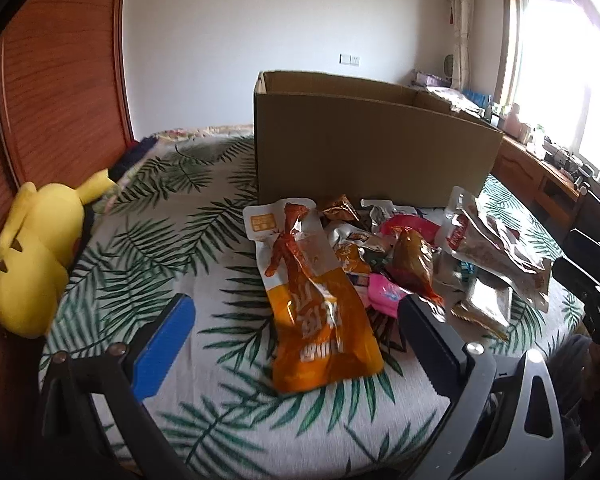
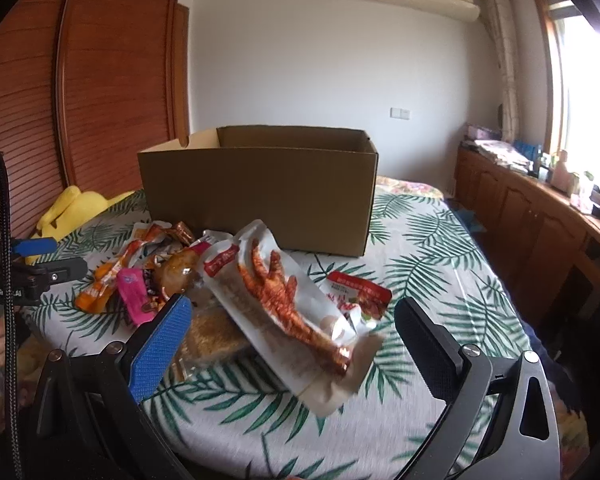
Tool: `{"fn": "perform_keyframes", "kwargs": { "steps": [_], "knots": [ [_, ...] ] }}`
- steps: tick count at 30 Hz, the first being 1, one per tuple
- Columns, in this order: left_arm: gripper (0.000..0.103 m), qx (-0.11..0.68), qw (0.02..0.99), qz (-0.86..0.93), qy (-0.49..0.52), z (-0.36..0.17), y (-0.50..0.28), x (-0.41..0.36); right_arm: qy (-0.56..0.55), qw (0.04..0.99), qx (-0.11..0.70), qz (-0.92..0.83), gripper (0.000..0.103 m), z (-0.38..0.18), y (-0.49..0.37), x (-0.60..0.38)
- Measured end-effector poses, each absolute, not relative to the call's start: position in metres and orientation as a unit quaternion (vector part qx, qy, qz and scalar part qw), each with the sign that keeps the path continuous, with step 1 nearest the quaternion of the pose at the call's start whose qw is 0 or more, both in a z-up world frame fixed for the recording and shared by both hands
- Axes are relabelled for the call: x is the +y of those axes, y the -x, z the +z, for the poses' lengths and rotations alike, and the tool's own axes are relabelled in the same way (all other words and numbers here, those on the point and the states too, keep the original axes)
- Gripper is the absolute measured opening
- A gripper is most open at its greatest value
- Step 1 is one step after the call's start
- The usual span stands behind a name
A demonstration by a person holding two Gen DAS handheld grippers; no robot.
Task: Organize snacks
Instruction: 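Reach both tools down to the snack pile toward the chicken-feet pouches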
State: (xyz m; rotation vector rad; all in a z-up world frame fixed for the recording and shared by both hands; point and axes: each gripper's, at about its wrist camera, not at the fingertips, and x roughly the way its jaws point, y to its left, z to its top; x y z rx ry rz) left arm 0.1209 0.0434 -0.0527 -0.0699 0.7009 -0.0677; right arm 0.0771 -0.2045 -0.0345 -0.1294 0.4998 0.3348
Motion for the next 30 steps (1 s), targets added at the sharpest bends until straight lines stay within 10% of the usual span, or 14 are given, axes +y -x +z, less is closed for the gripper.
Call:
{"fn": "perform_keyframes", "kwargs": {
  "steps": [30],
  "knots": [
    [0.09, 0.446, 0.89, -0.058, 0.076, -0.079, -0.225, 0.058, 0.143, 0.872, 0.368, 0.289, 0.088, -0.065, -0.161, -0.18]
  ]
}}
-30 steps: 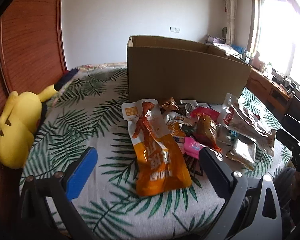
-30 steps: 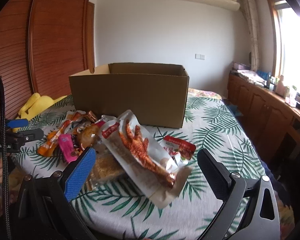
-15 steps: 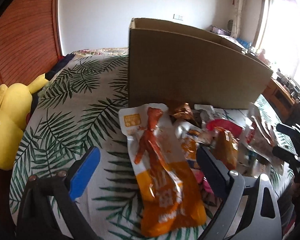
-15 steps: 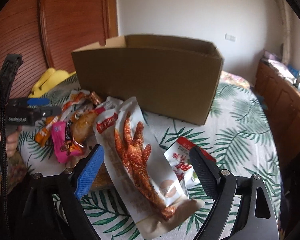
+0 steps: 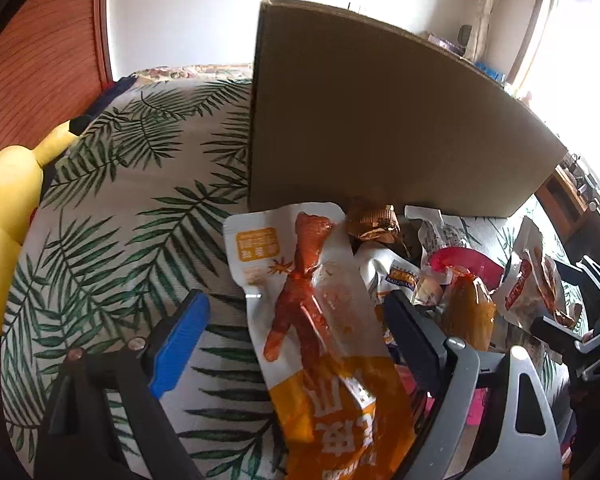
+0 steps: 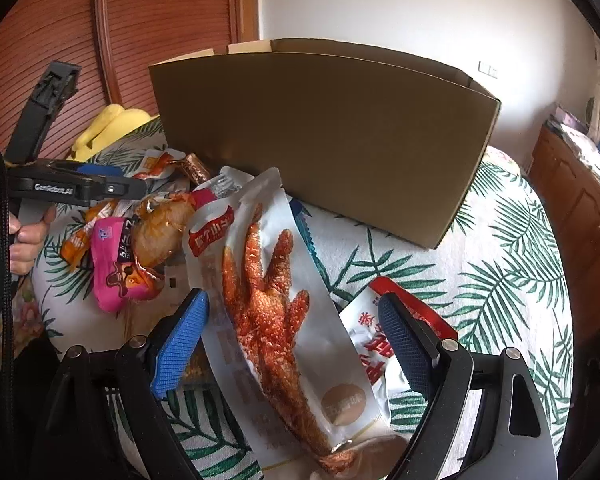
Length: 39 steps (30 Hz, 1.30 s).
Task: Organize snacks
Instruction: 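Reach both tools down to the snack pile toward the chicken-feet pouches, then grasp the white chicken-feet pouch with the right tool while the left grasps the orange pouch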
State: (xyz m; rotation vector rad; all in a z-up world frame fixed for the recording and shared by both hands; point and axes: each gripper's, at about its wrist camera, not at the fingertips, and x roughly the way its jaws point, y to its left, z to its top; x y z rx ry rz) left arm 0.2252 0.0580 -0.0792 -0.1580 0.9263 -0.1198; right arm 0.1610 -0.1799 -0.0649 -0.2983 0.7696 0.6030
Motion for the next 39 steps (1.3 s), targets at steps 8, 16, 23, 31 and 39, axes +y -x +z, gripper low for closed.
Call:
{"fn": "perform_keyframes", "kwargs": {
  "steps": [8, 16, 23, 31, 39],
  "knots": [
    [0.088, 0.459, 0.882, -0.065, 0.085, -0.079, -0.237, 0.059, 0.161, 0.863, 0.367, 0.306, 0.088, -0.067, -0.161, -0.169],
    [0.072, 0.468, 0.878, -0.067, 0.074, -0.076, -0.237, 0.065, 0.161, 0.863, 0.366, 0.308, 0.088, -0.072, -0.166, -0.167],
    [0.074, 0.476, 0.876, -0.065, 0.051, -0.076, -0.236, 0.063, 0.161, 0.863, 0.367, 0.307, 0.088, -0.072, -0.167, -0.169],
    [0.055, 0.465, 0.881, -0.07, 0.054, -0.074, -0.234, 0.062, 0.159, 0.861, 0.372, 0.31, 0.087, -0.069, -0.173, -0.168],
    [0.054, 0.444, 0.891, -0.073, 0.05, -0.071, -0.224, 0.065, 0.154, 0.851, 0.384, 0.323, 0.066, -0.065, -0.179, -0.168]
  ]
}}
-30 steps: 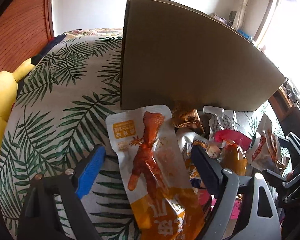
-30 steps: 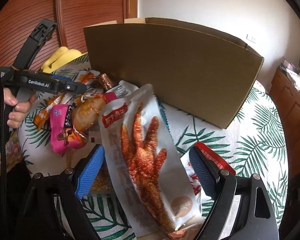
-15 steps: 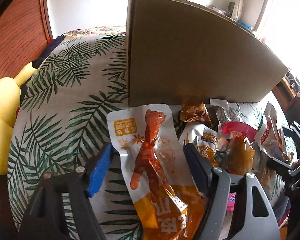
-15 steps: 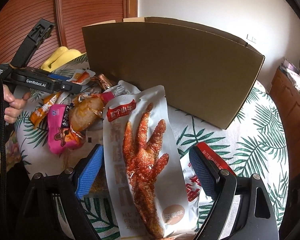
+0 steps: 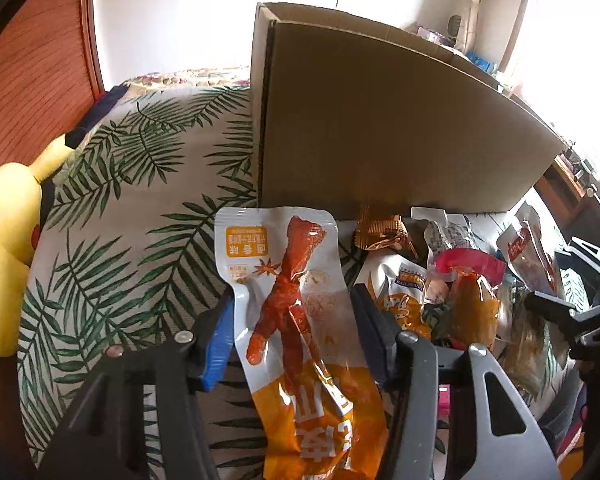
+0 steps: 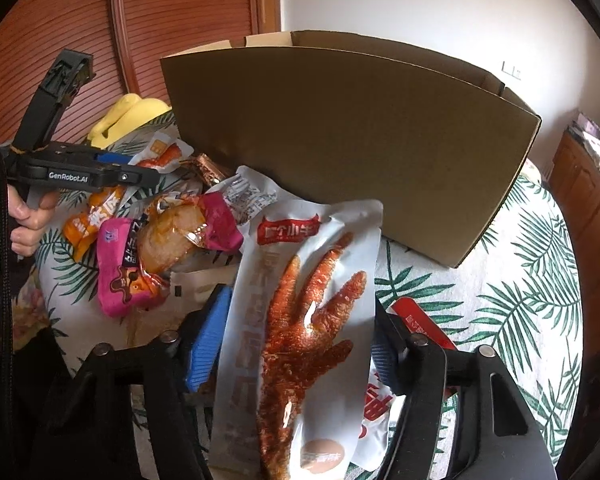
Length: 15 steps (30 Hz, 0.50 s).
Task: Organize snacks
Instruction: 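Grasp the white chicken-feet pouch with the right tool while the left grasps the orange pouch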
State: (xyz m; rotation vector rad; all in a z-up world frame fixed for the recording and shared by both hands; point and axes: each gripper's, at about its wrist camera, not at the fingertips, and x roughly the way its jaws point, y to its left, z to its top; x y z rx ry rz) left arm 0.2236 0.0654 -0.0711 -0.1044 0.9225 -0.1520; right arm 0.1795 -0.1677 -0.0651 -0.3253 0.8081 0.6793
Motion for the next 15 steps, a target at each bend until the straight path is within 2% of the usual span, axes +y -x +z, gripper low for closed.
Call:
{"fn": "perform_keyframes", "kwargs": {
  "steps": [10, 15],
  "knots": [
    [0.06, 0.458, 0.885, -0.079, 0.011, -0.077, -0.223, 0.049, 0.17, 0.844, 0.396, 0.32, 0.064, -0.064, -0.184, -0.159],
    [0.053, 0.453, 0.887, -0.091, 0.005, -0.073, -0.22, 0.048, 0.168, 0.851, 0.389, 0.311, 0.063, -0.063, -0.185, -0.158]
  ]
}}
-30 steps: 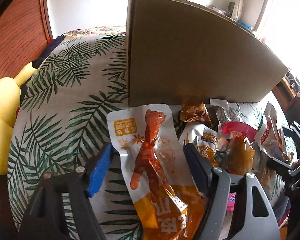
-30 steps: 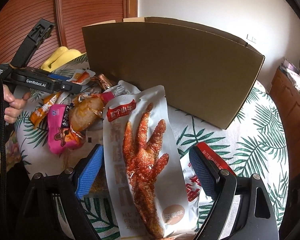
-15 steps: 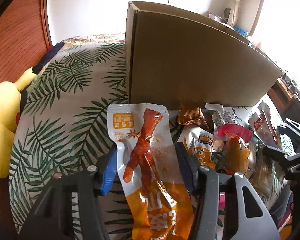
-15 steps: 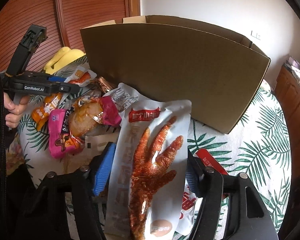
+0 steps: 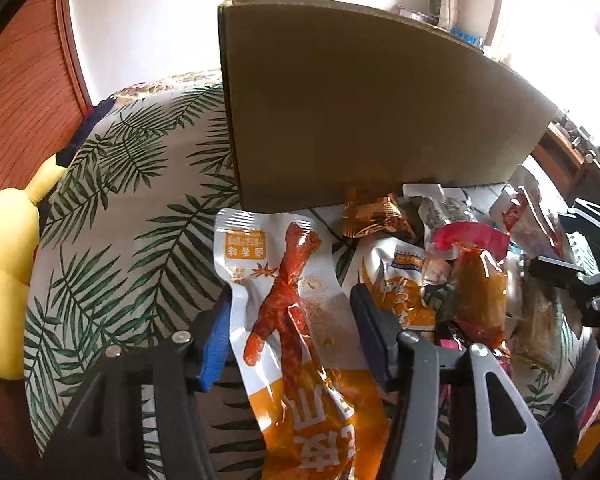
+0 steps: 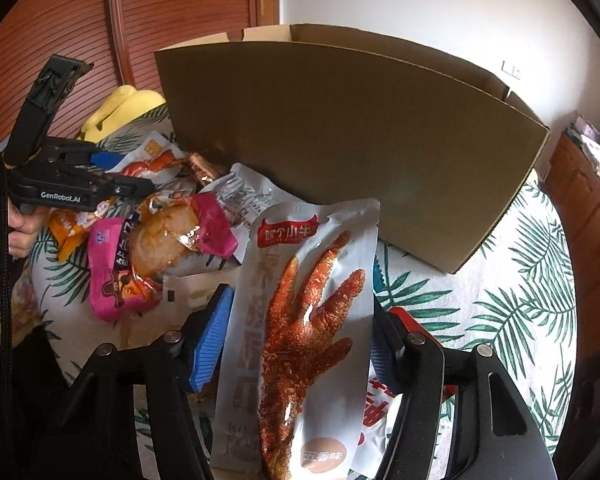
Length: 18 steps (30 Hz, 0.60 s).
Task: Organize snacks
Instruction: 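Grasp the white chicken-feet pouch with the right tool while the left grasps the orange pouch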
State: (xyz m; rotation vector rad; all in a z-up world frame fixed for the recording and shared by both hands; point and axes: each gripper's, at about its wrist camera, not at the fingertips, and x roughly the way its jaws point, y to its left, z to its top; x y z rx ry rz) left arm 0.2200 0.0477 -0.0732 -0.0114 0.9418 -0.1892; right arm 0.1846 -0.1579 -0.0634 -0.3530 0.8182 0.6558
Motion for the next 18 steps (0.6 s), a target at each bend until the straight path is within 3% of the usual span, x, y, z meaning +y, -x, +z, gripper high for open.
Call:
{"fn": "perform_keyframes", "kwargs": {
  "steps": [18],
  "knots": [
    [0.051, 0.376, 0.921, -0.097, 0.045, -0.044, -0.188, 0.064, 0.134, 0.878, 0.341, 0.308, 0.058, -0.049, -0.163, -0.181]
  ]
}}
